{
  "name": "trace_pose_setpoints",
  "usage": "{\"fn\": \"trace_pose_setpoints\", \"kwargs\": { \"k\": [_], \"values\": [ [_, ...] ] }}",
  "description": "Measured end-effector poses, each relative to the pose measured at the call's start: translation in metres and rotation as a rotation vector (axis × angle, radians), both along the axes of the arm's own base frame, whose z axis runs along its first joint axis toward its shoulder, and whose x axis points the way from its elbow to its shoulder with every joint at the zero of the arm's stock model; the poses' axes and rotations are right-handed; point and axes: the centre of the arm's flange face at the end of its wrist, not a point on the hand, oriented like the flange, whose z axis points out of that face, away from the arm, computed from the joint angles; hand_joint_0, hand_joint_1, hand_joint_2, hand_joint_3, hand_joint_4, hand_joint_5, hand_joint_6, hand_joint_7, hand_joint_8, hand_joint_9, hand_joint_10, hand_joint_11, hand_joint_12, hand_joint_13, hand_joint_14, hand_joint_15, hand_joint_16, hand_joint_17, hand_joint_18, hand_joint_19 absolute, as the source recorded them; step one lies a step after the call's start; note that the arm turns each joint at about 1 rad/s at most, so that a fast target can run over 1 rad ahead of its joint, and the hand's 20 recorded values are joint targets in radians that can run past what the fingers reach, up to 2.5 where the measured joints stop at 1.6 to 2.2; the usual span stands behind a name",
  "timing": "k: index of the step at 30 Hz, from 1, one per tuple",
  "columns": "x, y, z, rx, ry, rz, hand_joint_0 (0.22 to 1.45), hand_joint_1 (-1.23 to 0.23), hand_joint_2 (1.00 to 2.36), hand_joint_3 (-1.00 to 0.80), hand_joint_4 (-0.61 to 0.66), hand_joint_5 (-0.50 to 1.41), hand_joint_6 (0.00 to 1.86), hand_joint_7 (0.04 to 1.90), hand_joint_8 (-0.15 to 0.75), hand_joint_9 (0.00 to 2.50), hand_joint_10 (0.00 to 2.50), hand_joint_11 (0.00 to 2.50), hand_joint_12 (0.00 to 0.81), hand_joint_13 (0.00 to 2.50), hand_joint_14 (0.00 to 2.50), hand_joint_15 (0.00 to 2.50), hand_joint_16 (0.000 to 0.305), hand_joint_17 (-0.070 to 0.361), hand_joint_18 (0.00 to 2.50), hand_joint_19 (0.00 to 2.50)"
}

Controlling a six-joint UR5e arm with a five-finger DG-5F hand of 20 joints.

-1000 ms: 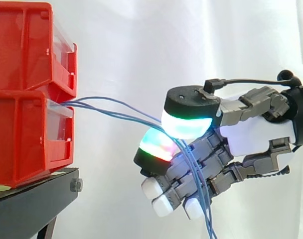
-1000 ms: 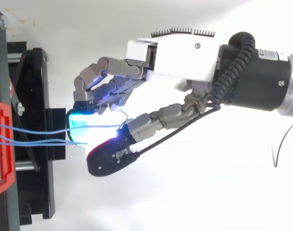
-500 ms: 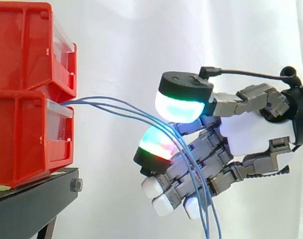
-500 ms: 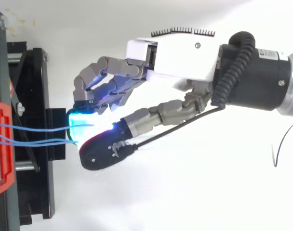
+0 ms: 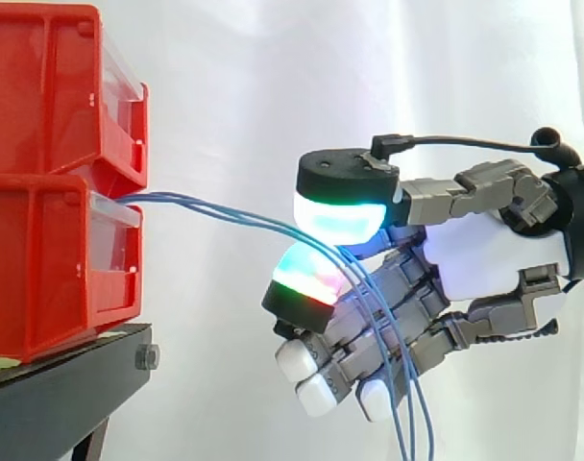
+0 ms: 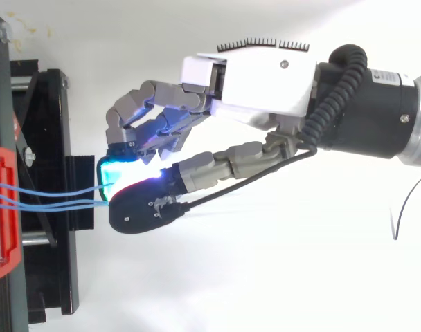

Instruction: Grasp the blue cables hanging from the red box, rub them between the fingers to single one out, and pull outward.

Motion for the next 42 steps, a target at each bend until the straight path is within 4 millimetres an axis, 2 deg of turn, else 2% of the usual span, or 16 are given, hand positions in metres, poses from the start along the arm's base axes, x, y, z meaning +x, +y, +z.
{"fn": "trace_pose_setpoints", "kwargs": {
  "k": [8,16,19,26,32,42],
  "values": [
    [0.0001,-0.0001,0.0001,0.0,0.0,0.0,0.59,-0.81,1.0,-0.5,0.23,-0.2,0.84,0.99,0.271,0.73,0.01,0.5,0.314,0.67,0.01,0.36,0.038,0.086,0.55,0.68],
    [0.0001,-0.0002,0.0003,0.0,-0.001,0.0,0.6,-0.86,1.0,-0.5,0.23,-0.19,0.84,1.0,0.272,0.73,0.01,0.5,0.312,0.68,0.01,0.36,0.038,0.085,0.57,0.66],
    [0.0001,-0.0003,0.0002,0.0,-0.001,0.0,0.51,-0.71,1.0,-0.5,0.24,-0.15,0.8,1.07,0.281,0.77,0.01,0.46,0.32,0.69,0.01,0.36,0.04,0.091,0.58,0.68],
    [0.0002,-0.0002,0.0003,0.0,-0.001,0.0,0.51,-0.61,1.0,-0.5,0.23,-0.13,0.78,1.13,0.289,0.83,0.01,0.47,0.318,0.71,0.01,0.38,0.04,0.089,0.59,0.71],
    [0.0003,-0.0002,0.0004,-0.001,-0.002,0.0,0.58,-0.74,1.0,-0.5,0.24,-0.13,0.78,1.16,0.278,0.84,0.01,0.49,0.307,0.7,0.01,0.37,0.036,0.081,0.57,0.7],
    [0.0005,-0.0002,0.0007,-0.001,-0.003,0.0,0.71,-0.93,1.0,-0.5,0.19,-0.19,0.86,1.08,0.267,0.74,0.01,0.5,0.307,0.68,0.01,0.34,0.036,0.081,0.59,0.63]
  ]
}}
